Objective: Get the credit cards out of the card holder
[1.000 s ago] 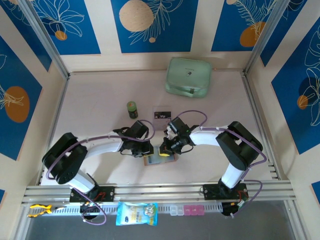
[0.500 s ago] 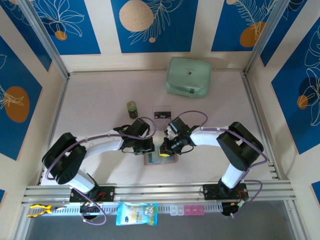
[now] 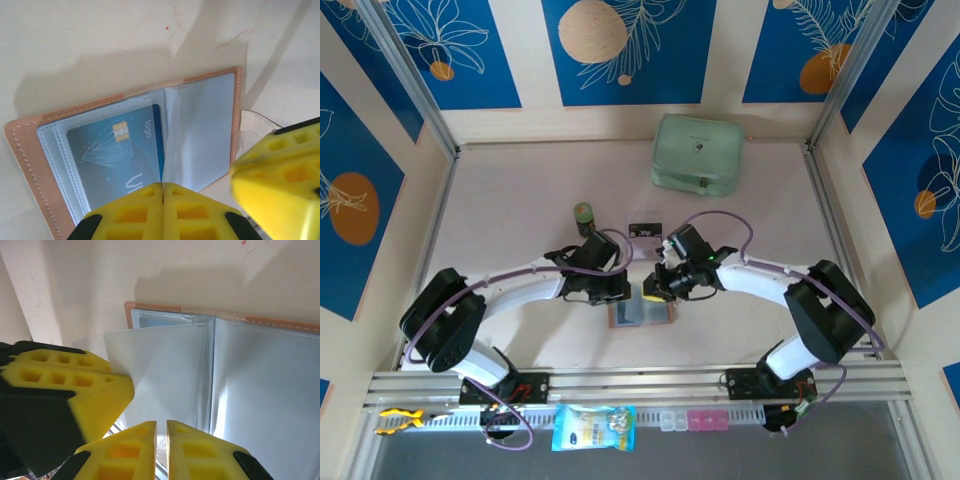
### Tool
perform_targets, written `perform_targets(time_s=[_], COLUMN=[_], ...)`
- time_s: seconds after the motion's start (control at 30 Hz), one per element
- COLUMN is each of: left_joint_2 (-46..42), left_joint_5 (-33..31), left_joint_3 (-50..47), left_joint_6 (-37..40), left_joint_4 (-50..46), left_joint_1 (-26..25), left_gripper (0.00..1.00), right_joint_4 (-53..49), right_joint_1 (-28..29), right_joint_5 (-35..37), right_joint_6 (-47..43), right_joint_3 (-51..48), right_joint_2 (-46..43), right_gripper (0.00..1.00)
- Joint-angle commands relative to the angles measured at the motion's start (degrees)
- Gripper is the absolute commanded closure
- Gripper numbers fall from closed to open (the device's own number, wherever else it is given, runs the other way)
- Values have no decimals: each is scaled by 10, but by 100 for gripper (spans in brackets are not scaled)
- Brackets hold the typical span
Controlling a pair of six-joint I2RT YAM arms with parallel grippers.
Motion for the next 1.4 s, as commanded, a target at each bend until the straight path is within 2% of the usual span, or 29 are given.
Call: perform_targets(time_s=[0.0, 0.5, 0.83, 1.2, 1.37], left_joint_2=[0, 85, 152, 202, 210], left_joint_5=[15, 35, 46, 47, 45], left_joint_3=[27, 104, 151, 165, 164], left_joint_6=[5, 8, 9, 8, 10], left_joint_4=[-4, 11, 19, 33, 42], left_joint_1=[-10, -45, -60, -65, -65], left_gripper=[90, 70, 69, 69, 66], right_joint_4=[-44, -109, -125, -127, -126], right_joint_1=[-14, -84, -108, -112, -112], right_joint_5=[6, 10, 5, 3, 3], right_joint_6=[-14, -40, -41, -41, -41], right_joint_3=[-9, -44, -76, -91, -92], right_joint_2=[-31, -133, -183, -195, -194], right_gripper=[86, 85, 85, 85, 85])
